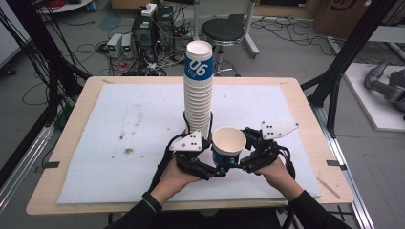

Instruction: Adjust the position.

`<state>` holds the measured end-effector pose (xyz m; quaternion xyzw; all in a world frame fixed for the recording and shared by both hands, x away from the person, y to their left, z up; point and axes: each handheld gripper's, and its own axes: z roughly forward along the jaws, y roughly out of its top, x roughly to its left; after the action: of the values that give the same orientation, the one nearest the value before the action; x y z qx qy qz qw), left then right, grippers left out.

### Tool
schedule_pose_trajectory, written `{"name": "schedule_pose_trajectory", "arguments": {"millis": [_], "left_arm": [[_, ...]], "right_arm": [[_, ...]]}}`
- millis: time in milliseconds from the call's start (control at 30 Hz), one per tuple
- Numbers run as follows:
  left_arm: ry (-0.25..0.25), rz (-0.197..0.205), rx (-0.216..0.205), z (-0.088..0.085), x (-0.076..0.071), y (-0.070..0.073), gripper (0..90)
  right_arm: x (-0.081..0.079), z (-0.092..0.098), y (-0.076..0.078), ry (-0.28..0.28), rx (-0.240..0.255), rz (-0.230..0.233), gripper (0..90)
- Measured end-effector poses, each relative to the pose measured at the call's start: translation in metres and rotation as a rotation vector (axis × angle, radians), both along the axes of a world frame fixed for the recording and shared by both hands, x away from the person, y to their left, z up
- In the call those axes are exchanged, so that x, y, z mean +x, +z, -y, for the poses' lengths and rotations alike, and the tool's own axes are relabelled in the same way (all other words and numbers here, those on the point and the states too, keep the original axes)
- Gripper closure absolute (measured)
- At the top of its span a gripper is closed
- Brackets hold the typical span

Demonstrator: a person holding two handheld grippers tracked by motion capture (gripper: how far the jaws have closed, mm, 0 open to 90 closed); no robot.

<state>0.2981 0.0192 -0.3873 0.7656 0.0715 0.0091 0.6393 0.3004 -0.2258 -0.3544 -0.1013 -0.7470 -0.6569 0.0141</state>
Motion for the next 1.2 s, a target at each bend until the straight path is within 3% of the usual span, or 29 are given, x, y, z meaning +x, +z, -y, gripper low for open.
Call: {"name": "schedule_pose_trajectory", "arguments": {"millis": [233,433,933,1200], "left_arm": [[-0.01,-0.029,-0.048,0.001,-0.0013,0.0023,22.8],[-0.011,-0.05,-0.07,0.0004,-0.0012,0.0034,23.7],[-0.019,-0.011,-0.034,0.0004,-0.0017,0.0032,27.3],[-0.017,-0.01,-0.034,0.0002,-0.0009,0.0022,27.4]], "right_arm": [[-0.0007,-0.0006,-0.0012,0.004,0.0,0.005,22.7],[-0.0019,-0.0035,-0.0027,0.011,-0.011,0.011,22.9],[-0.0034,-0.0041,-0.0007,0.018,-0.002,0.012,19.2],[-0.003,-0.0033,0.0006,0.012,0.004,0.012,19.3]]}}
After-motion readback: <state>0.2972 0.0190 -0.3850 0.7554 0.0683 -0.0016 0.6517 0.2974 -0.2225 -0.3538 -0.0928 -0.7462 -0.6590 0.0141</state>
